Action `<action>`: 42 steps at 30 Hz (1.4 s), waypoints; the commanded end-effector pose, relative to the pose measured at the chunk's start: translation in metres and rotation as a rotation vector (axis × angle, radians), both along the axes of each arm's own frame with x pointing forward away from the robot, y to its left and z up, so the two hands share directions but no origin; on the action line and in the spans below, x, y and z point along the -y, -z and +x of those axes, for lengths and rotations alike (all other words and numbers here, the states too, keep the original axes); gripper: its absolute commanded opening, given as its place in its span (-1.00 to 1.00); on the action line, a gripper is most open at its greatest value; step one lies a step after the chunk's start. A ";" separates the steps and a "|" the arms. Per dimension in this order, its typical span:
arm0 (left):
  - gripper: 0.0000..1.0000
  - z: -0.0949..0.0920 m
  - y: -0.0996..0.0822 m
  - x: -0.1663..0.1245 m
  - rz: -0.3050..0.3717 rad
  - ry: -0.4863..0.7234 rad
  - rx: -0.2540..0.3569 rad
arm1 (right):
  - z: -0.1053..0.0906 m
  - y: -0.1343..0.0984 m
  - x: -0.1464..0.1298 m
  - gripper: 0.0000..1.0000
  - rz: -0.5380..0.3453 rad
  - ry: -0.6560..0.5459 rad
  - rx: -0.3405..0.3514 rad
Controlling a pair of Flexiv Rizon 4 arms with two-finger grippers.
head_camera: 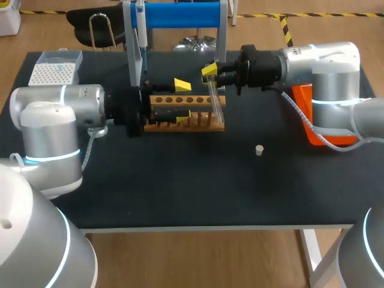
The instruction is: Invert the test tube, pick up the pipette, mount the tip to pipette, aspirate from beaker and dispense into the tube, eject the tip, return the pipette, and cap with the stopper.
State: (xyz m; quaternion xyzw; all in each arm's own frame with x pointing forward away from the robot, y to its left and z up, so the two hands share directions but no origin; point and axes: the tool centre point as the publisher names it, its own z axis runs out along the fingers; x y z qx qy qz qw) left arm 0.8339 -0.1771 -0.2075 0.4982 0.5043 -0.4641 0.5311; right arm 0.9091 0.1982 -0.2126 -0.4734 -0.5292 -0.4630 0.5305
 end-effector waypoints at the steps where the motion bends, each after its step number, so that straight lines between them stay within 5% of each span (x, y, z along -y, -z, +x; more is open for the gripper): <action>1: 1.00 -0.002 0.001 0.012 -0.004 0.002 -0.006 | -0.001 -0.001 0.000 -1.00 -0.003 0.002 0.001; 35: 1.00 -0.012 -0.004 0.074 -0.003 0.067 -0.049 | -0.001 -0.001 0.000 -1.00 -0.003 0.002 0.001; 38: 0.85 -0.011 -0.004 0.076 0.000 0.072 -0.051 | -0.001 -0.001 0.000 -1.00 -0.003 0.002 0.001; 39: 0.58 -0.011 -0.004 0.077 0.001 0.074 -0.051 | -0.001 -0.001 0.000 -1.00 -0.003 0.002 0.001; 42: 0.50 -0.011 -0.004 0.078 0.000 0.079 -0.052 | -0.001 -0.001 0.000 -1.00 -0.003 0.002 0.001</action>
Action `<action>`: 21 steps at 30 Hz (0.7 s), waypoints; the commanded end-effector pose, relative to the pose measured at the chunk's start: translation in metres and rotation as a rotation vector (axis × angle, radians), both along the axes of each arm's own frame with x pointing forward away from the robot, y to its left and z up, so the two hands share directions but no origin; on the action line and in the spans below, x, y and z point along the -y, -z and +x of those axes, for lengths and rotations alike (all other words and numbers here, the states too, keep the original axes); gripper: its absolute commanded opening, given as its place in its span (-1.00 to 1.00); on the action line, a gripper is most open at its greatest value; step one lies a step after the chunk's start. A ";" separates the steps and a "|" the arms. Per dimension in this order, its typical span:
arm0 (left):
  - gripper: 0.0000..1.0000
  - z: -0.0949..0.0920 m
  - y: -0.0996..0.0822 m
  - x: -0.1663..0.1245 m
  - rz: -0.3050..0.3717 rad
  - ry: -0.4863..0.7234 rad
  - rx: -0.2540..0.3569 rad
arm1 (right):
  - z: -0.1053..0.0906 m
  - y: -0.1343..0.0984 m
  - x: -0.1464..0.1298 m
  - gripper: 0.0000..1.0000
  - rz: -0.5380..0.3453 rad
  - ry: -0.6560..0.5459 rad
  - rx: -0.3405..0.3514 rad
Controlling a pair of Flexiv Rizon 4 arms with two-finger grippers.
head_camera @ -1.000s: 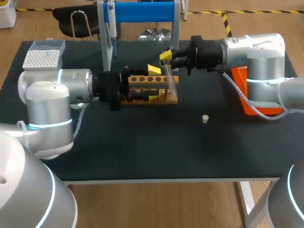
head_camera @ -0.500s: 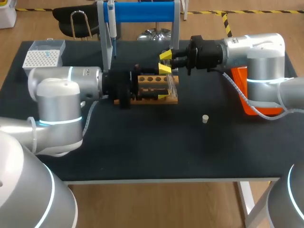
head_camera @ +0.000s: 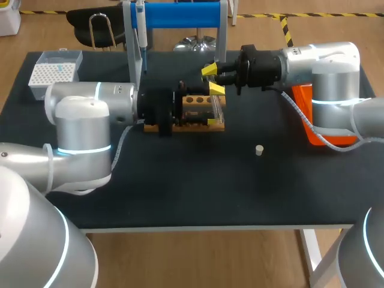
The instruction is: Invert the test tube, pick up the pipette, mount the tip to pipette, aspirate from beaker and dispense into the tube, eject the tip, return the pipette, and cap with the stopper.
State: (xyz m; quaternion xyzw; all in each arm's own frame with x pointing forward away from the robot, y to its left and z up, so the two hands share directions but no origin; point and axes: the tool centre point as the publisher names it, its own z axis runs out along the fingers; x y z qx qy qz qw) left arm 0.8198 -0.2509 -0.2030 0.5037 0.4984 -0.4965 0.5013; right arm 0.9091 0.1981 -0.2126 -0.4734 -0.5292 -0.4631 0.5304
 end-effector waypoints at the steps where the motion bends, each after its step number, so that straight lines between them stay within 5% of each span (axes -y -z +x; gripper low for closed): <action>1: 0.46 0.004 0.000 0.005 0.002 0.008 -0.002 | -0.001 -0.001 0.000 -1.00 -0.002 0.002 0.001; 4: 0.43 0.004 0.000 0.005 -0.001 0.011 -0.004 | -0.001 -0.001 0.000 -1.00 -0.002 0.002 0.001; 6: 0.15 0.005 0.001 0.005 -0.002 0.012 -0.005 | -0.001 -0.001 0.000 -1.00 -0.002 0.002 0.001; 9: -0.03 0.006 0.001 0.004 -0.004 0.013 -0.004 | -0.001 -0.001 0.000 -1.00 -0.002 0.002 0.001; 21: -0.07 0.008 0.002 0.000 -0.015 0.015 0.000 | -0.001 -0.001 0.000 -1.00 -0.002 0.002 0.001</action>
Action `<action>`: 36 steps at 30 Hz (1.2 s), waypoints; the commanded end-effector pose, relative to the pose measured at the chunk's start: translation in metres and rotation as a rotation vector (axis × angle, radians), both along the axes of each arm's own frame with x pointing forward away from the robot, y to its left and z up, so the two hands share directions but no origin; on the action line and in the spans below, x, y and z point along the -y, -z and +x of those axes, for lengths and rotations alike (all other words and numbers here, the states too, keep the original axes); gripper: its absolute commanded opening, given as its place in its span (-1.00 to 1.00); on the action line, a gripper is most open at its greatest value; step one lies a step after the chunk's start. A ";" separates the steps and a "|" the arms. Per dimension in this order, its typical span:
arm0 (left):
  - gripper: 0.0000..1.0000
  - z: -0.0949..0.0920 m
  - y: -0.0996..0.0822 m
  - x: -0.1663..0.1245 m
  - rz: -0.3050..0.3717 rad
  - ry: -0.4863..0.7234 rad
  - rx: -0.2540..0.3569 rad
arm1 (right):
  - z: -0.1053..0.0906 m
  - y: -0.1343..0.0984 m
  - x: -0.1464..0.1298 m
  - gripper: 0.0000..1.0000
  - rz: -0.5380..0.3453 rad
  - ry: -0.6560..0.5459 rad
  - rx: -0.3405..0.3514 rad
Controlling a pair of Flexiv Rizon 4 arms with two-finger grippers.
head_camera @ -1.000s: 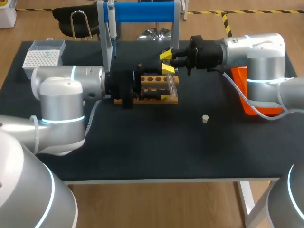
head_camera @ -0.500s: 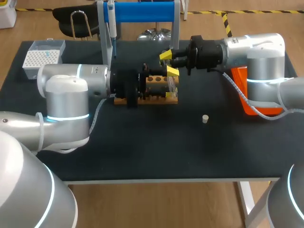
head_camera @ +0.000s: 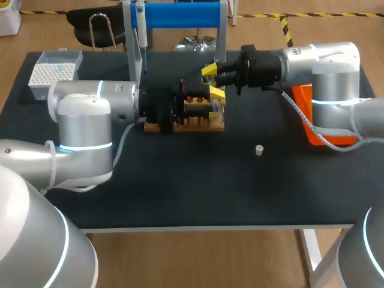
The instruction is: Invert the test tube, pick up the pipette, mount the tip to pipette, aspirate from beaker and dispense into the tube, eject the tip, return the pipette, and cap with the stopper.
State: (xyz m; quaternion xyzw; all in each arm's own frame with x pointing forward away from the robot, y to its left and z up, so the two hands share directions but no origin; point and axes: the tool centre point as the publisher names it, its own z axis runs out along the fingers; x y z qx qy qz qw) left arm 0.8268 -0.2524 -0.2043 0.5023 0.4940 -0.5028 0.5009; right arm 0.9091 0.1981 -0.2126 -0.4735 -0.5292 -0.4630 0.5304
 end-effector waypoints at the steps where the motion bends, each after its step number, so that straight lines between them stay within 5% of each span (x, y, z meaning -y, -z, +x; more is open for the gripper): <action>1: -0.10 0.001 0.001 -0.001 -0.004 0.006 0.005 | -0.001 -0.001 0.000 -1.00 -0.002 0.002 0.001; 8: -0.14 0.000 0.001 -0.001 -0.002 0.008 0.006 | -0.001 -0.001 0.000 -1.00 -0.002 0.002 0.001; 14: -0.47 0.000 0.002 0.000 -0.002 0.009 0.006 | -0.001 -0.001 0.000 -1.00 -0.002 0.002 0.001; 16: -0.43 0.000 0.002 0.000 -0.003 0.011 0.005 | -0.001 -0.001 0.000 -1.00 -0.002 0.002 0.001; 18: -0.53 0.000 0.002 0.000 -0.001 0.013 0.004 | -0.001 -0.001 0.000 -1.00 -0.002 0.002 0.001; 21: -1.00 0.000 0.002 0.000 0.000 0.014 0.004 | -0.001 -0.001 0.000 -1.00 -0.002 0.002 0.001; 28: -1.00 0.000 0.003 0.000 0.003 0.026 0.000 | -0.001 -0.001 0.000 -1.00 -0.002 0.002 0.001; 29: -1.00 0.000 0.003 0.000 0.005 0.029 -0.003 | -0.001 -0.001 0.000 -0.18 -0.002 0.002 0.001; 30: -1.00 0.000 0.003 -0.001 0.006 0.032 -0.006 | -0.001 -0.001 0.000 1.00 -0.002 0.002 0.001; 36: -1.00 0.000 0.003 -0.001 0.006 0.032 -0.006 | -0.001 -0.001 0.000 1.00 -0.002 0.002 0.001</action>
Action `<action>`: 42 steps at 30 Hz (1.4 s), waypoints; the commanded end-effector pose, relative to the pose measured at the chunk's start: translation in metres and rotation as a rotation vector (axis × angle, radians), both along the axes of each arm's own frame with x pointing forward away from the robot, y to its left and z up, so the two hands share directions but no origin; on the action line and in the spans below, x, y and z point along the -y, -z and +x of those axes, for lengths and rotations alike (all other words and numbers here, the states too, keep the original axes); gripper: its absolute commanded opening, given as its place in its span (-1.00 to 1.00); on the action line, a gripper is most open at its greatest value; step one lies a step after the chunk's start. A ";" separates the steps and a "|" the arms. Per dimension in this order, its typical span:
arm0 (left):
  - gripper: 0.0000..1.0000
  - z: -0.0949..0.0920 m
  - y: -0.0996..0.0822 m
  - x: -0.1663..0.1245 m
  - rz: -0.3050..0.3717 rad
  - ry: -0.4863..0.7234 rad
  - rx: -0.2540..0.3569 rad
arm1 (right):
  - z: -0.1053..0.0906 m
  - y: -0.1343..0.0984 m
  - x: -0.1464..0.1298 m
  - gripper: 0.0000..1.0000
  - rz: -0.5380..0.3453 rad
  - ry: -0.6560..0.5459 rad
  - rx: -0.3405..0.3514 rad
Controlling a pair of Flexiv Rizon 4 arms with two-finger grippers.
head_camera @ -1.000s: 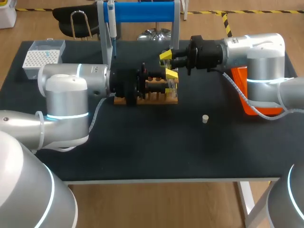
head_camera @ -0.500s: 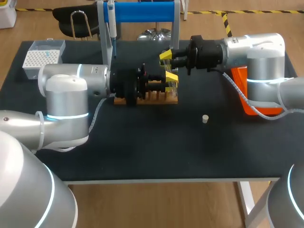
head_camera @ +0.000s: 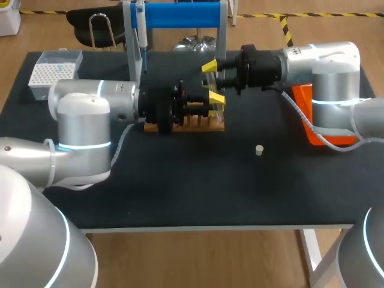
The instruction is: Invert the test tube, pick up the pipette, mount the tip to pipette, aspirate from beaker and dispense into the tube, eject the tip, return the pipette, and cap with the stopper.
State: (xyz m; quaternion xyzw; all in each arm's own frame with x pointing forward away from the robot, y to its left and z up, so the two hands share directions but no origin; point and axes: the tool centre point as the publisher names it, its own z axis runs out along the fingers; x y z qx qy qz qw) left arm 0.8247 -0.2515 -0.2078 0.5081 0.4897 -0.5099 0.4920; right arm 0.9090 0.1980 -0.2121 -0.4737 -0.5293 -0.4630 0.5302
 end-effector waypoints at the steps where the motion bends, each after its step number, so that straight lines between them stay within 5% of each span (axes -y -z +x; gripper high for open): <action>1: -1.00 0.002 0.000 0.000 0.002 0.006 0.000 | 0.000 -0.001 0.000 1.00 -0.002 0.001 0.001; 14: -1.00 0.002 0.000 0.000 0.002 0.006 0.000 | 0.000 -0.001 0.000 1.00 -0.002 0.001 0.001; 28: -1.00 0.002 0.000 0.000 0.002 0.006 0.000 | -0.023 0.000 0.097 1.00 -0.158 0.152 0.602; 42: -1.00 0.002 0.000 0.000 0.002 0.006 0.000 | -0.023 0.000 0.097 1.00 -0.158 0.152 0.602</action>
